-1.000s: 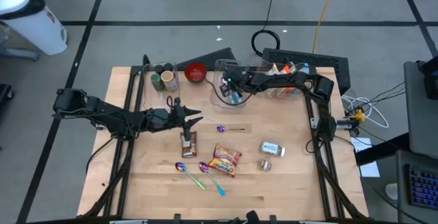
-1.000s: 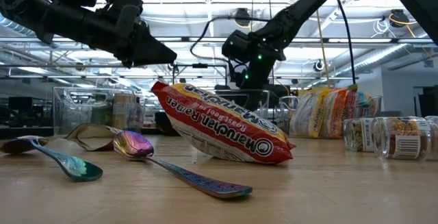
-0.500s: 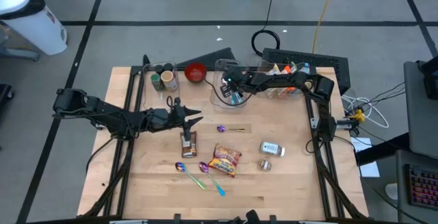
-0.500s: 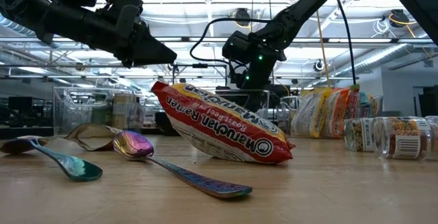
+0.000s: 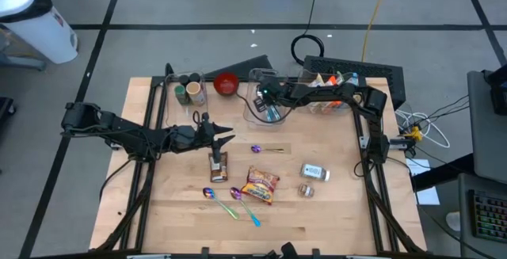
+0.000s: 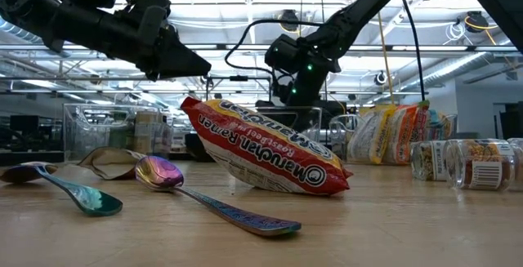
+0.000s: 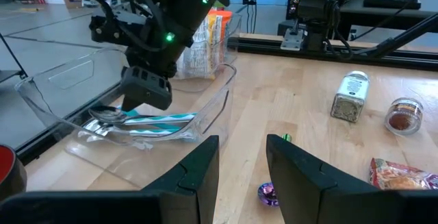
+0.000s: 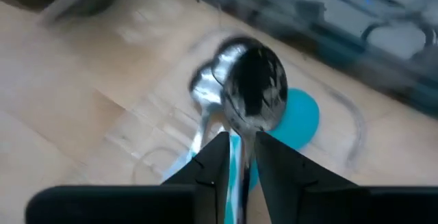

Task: Pick & Place Food Item
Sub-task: Put the orange seasoning pack into the left transparent bin

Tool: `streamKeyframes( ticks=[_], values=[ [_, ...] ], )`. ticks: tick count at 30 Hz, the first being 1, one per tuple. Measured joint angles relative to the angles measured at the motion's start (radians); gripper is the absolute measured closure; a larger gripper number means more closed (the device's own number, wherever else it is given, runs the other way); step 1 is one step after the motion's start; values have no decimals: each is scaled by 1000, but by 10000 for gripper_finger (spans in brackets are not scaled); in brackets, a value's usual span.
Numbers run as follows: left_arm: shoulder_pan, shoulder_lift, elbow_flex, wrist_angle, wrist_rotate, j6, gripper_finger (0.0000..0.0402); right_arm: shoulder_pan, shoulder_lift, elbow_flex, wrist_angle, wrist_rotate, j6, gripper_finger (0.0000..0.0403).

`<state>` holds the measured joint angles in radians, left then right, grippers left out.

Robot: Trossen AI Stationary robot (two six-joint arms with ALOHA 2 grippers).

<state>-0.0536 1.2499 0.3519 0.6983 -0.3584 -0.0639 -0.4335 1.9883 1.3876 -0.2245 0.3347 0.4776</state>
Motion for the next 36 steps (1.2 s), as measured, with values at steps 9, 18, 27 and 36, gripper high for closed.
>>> streamKeyframes(
  ticks=[9, 18, 27, 36],
  values=[
    [-1, 0, 0, -1, 0, 4, 273, 48, -73, 2, 161, -28, -140, 326],
    [0, -1, 0, -81, -6, 42, 273, 146, -181, 0, 44, -28, -445, 332],
    [30, -1, 0, -66, -15, 85, 273, 244, -199, -36, 26, -33, -696, 333],
    [132, -1, 3, 37, 79, 16, 273, 271, -394, -328, 193, -133, -700, 320]
  ],
)
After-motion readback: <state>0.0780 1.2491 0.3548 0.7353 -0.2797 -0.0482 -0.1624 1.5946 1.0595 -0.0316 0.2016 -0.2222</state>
